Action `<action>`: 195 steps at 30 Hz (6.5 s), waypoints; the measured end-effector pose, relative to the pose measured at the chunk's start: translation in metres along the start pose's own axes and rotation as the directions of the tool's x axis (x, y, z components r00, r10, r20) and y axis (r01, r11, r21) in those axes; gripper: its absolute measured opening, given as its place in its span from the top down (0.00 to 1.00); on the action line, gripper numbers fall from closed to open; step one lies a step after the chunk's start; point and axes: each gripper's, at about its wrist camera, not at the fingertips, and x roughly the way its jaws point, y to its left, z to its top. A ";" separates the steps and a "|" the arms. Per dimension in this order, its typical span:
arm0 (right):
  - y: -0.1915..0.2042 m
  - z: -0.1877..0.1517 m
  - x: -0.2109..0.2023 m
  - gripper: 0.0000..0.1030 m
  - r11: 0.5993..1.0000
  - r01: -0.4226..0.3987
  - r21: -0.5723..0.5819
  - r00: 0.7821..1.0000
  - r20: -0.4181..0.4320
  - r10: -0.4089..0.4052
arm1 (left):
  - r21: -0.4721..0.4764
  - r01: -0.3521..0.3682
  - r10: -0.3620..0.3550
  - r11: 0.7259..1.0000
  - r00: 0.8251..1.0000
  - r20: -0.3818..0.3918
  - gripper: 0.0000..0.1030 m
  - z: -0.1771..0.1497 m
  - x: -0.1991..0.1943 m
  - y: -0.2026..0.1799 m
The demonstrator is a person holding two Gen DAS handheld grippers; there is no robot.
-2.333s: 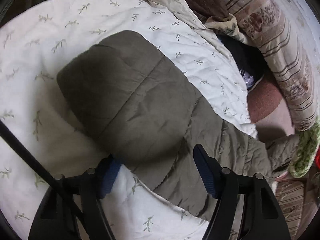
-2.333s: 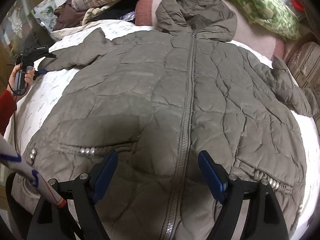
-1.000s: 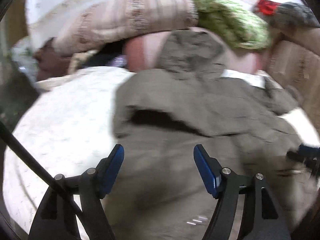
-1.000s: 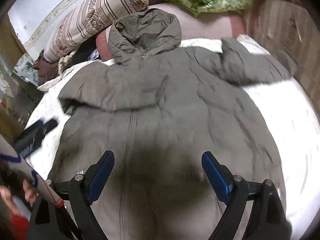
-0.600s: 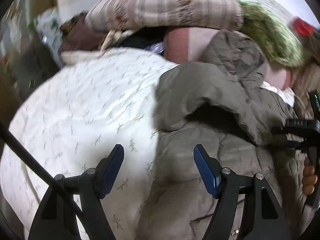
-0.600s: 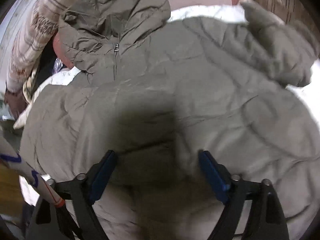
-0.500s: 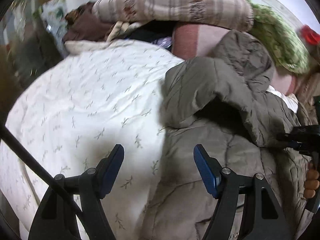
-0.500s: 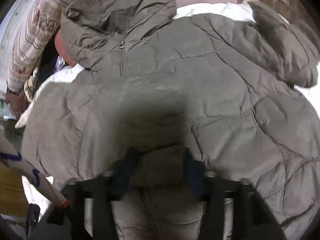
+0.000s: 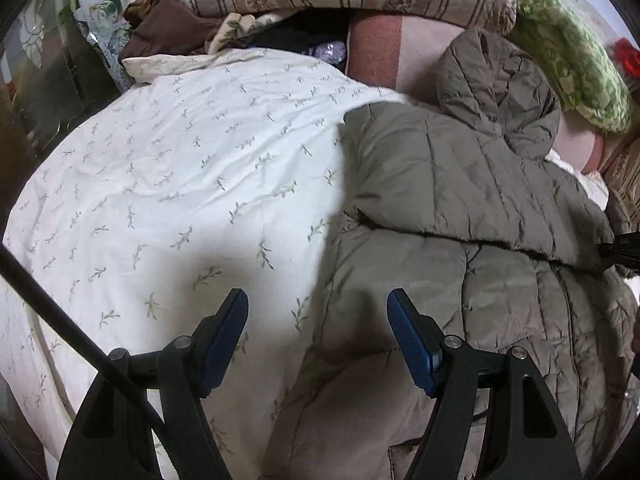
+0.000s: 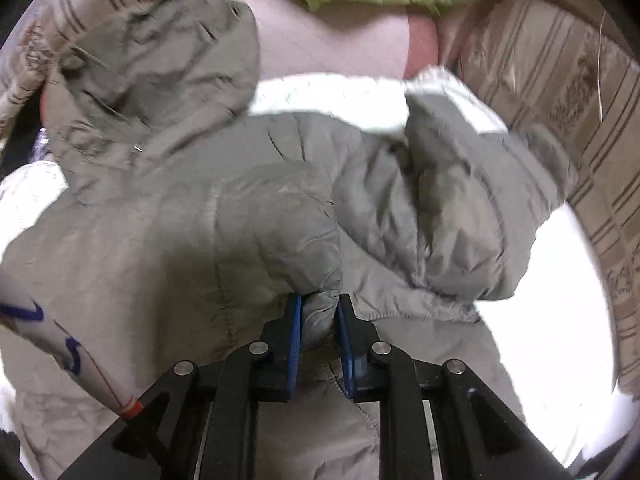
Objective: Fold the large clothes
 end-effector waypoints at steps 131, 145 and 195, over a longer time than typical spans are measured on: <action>0.201 -0.060 -0.103 0.62 0.790 -0.336 -0.513 0.897 0.080 0.434 | -0.133 -0.031 0.041 0.991 0.997 0.068 0.31 0.013 -0.016 0.034; 0.125 -0.040 -0.037 0.59 0.912 -0.209 -0.354 0.973 0.016 0.229 | -0.072 -0.048 0.039 0.996 0.992 -0.116 0.31 0.007 0.034 0.008; 0.154 0.093 -0.158 0.94 0.874 -0.381 -0.302 0.872 0.197 0.448 | -0.047 0.001 0.002 0.999 0.998 0.068 0.17 0.030 0.004 -0.031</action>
